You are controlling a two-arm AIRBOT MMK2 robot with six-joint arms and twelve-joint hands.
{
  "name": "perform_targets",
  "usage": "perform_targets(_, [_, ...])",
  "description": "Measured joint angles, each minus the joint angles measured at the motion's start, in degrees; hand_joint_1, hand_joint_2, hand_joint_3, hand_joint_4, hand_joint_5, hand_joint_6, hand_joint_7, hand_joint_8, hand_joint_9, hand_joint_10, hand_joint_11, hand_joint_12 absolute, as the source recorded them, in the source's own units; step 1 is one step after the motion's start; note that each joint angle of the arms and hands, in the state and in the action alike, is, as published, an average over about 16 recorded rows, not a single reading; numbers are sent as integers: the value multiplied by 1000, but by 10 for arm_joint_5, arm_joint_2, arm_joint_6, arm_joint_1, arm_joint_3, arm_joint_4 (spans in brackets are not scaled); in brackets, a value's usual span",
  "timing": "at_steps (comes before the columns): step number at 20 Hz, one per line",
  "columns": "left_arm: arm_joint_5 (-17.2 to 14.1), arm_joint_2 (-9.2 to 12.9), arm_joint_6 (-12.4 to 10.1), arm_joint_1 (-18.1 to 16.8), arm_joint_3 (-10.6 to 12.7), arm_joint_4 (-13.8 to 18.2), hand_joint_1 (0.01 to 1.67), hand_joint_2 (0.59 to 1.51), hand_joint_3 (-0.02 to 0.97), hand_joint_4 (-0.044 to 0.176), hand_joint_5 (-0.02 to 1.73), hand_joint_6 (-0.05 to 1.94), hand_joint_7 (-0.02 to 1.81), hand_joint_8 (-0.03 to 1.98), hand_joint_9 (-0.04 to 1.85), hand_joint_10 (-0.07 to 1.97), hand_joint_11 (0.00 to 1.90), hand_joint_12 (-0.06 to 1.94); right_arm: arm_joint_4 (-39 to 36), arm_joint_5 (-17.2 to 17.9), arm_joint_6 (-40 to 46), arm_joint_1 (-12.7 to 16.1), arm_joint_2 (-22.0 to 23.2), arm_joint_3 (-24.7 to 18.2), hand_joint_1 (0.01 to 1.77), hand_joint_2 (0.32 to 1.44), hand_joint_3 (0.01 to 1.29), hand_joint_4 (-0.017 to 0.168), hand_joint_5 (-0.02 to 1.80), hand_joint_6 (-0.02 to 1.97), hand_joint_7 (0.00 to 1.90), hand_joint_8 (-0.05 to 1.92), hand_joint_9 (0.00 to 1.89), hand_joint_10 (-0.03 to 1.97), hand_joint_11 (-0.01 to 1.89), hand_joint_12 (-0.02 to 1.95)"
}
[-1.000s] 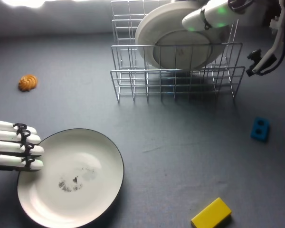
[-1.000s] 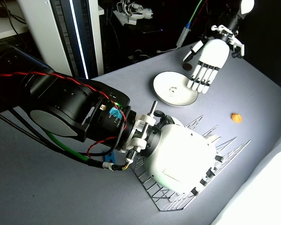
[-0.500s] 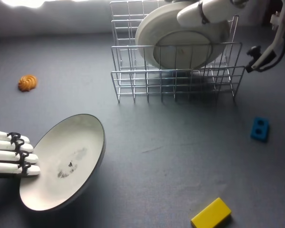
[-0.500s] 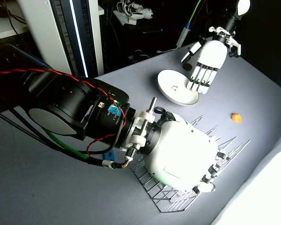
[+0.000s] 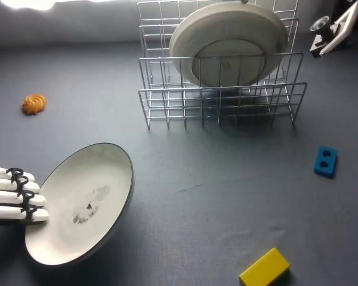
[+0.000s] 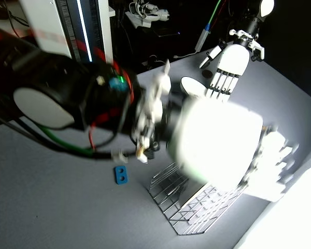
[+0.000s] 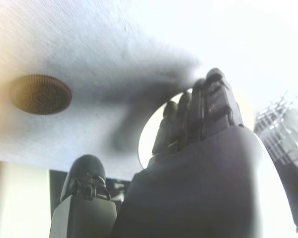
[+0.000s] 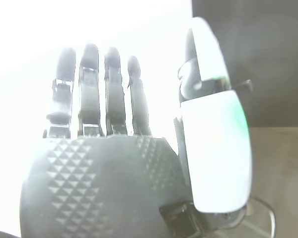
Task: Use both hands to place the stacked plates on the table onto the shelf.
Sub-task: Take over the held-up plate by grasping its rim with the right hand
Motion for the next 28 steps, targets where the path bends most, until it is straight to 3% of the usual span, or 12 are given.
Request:
perform_targets(4, [2,2,0,3,-3,-5,22,1165,17,-3,46,-13,-3,-13,13,-23,18,-12,-31,33,-119,-15,7,-62,1016,957,17,0,157,38,167,15,110,135,18,490])
perform_targets(9, [3,3,0,7,-5,-10,22,1163,17,-3,45,-14,-3,-13,13,-23,19,-12,-53,59,-266,-58,-11,-126,1057,877,17,2,27,31,29,15,23,-2,19,73])
perform_targets(13, [3,4,0,11,-6,-15,22,1165,17,-3,43,-14,-3,-13,13,-23,20,-12,-59,68,-360,-98,-41,-152,1120,836,17,4,15,31,20,14,22,-16,21,8])
perform_targets(19, [3,5,0,17,-8,-22,22,1168,17,-3,43,-14,-3,-14,12,-23,21,-12,-60,69,-438,-145,-104,-142,1196,851,17,3,13,32,22,15,22,-16,22,2])
perform_targets(28, [5,5,0,25,-13,-34,22,1169,17,-3,44,-11,-5,-14,5,-23,21,-11,-20,60,-476,-173,-190,-73,1243,874,17,3,11,32,21,15,21,-16,24,12])
